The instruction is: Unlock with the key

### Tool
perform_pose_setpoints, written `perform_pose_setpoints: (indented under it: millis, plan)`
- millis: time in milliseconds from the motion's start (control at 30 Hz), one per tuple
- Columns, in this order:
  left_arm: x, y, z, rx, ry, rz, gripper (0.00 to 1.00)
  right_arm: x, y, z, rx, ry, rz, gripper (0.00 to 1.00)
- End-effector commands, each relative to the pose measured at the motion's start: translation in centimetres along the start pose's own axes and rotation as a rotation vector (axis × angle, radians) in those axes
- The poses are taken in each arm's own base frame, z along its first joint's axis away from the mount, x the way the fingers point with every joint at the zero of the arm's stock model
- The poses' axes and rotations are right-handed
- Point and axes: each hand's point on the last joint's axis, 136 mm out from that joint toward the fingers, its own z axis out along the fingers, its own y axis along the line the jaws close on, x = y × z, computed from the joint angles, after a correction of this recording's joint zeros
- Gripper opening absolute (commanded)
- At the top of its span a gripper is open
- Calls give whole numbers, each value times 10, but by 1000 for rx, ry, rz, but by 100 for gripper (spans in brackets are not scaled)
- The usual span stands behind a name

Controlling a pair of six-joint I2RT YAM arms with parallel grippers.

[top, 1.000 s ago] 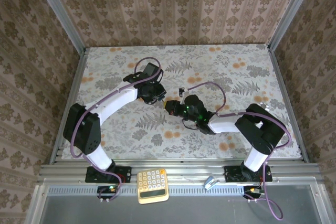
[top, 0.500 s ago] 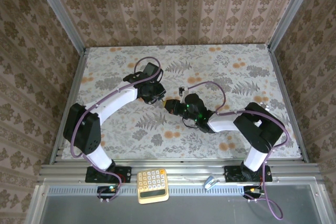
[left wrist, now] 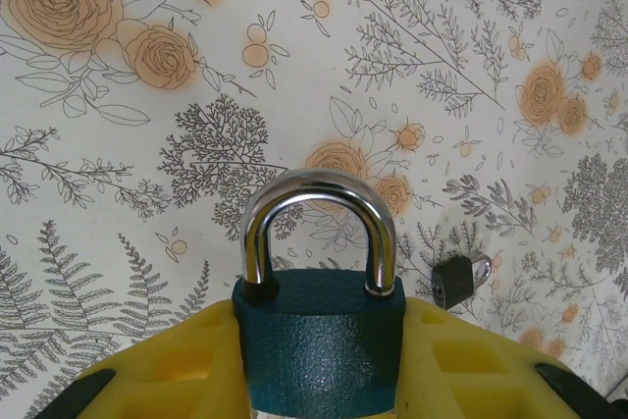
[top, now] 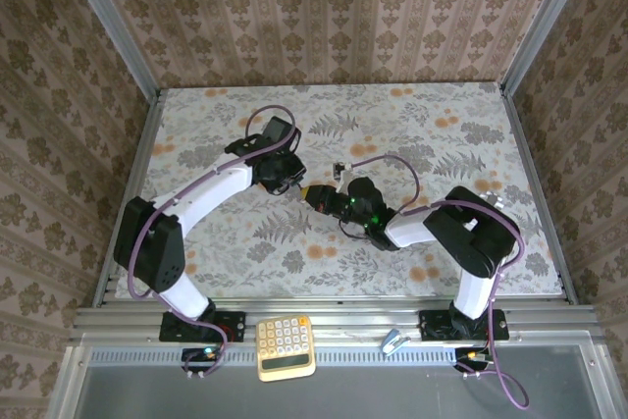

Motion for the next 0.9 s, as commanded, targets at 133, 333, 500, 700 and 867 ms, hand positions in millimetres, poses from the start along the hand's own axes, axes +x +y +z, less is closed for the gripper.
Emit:
perform_pose_setpoints:
  millis: [133,333,500,700,867]
  plan:
    - [1,9,-17,-10,20,12,29,-8,-2,-1,3,-22,-3,0]
    - [-16,14,-33,-16,-51,6,29,7,-9,-12,28,16,-15,0]
    - [-20,14,-36,-10,-59,0,29,21,-5,-18,6,45,-36,0]
    - [-16,15,-31,-9,-39,-1,29,20,10,-18,-61,33,-42,0]
    - [-12,16,-28,-12,-25,2,29,17,24,-15,-140,20,23,0]
